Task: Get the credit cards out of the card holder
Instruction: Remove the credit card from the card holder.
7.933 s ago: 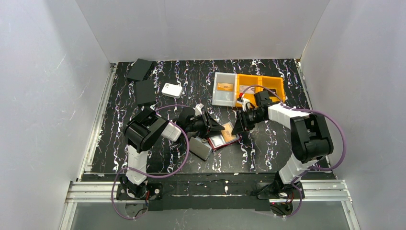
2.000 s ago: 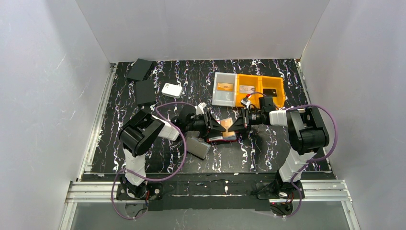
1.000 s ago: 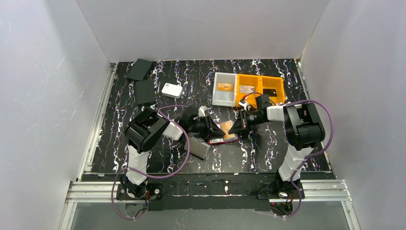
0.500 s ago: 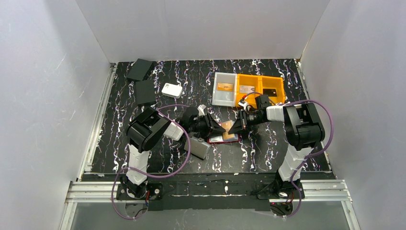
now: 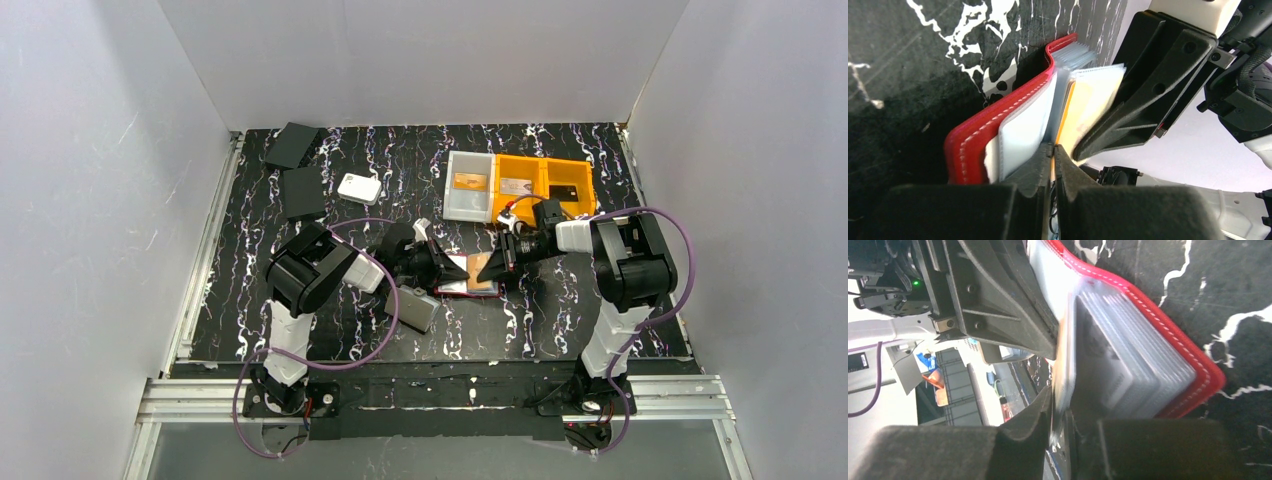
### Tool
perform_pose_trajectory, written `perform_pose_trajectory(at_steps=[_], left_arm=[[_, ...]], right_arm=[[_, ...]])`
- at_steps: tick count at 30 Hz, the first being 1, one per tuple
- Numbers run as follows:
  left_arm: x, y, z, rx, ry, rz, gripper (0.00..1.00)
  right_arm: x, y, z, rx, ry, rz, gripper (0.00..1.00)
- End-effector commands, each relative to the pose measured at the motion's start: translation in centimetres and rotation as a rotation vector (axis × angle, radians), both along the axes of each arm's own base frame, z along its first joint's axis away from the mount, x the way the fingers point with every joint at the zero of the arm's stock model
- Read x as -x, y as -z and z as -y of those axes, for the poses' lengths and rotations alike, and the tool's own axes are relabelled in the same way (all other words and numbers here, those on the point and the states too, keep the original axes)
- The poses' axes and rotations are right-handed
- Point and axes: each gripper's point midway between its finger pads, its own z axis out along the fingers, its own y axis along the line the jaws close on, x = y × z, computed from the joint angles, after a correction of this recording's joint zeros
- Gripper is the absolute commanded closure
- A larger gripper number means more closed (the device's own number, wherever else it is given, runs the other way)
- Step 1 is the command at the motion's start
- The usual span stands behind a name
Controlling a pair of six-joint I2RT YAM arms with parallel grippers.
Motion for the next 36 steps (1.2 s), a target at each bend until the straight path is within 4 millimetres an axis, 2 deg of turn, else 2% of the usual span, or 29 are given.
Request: perform_pose_trajectory(at_steps=[1,4,6,8,14,22,26,32,36], left_arm=[[-1.4,-4.2,1.3,0.11,-0.011,0.113,1.0],[-1.3,-4.7,1.1,0.128,-0.011,0.127,1.0],[-1.3,-5.1,0.9,0.15,-0.019,0.135,1.0],[-1.3,-5.1,0.8,0.16,-0.019,0.135,1.0],[-1.1,-4.4,0.4,0.153,-0.021,0.122,1.0],[-0.8,-2.8,0.2,0.128,-0.012,0.096,1.0],[-0.6,-1.7,-0.2,0.097,-0.013,0.079,1.0],[-0.5,-0.7,-0.6,0.064,-0.019,0.061,0.99],[-0.5,-0.3,-0.7,0.046,-0.022,0.057,0.97]], right_arm=[[0.8,0.6,-0.3,0.023,-0.053,0.005,0.72],[0.6,-0.1,-0.3,0.025,-0.065,0.046,0.55],[0.3,-0.7,-0.1,0.029,-0.064,0.082,0.47],[0.0,-1.1,0.2,0.036,-0.052,0.105,0.44],[-1.2,-0.8,2.1,0.08,0.021,0.117,0.43],[-2.4,-0.1,4.1,0.219,0.057,0.195,0.48],[-3.1,-1.0,5.1,0.271,0.084,0.268,0.49],[-2.9,-2.1,5.1,0.257,0.083,0.307,0.49],[-1.6,-3.0,3.4,0.117,0.043,0.251,0.49]])
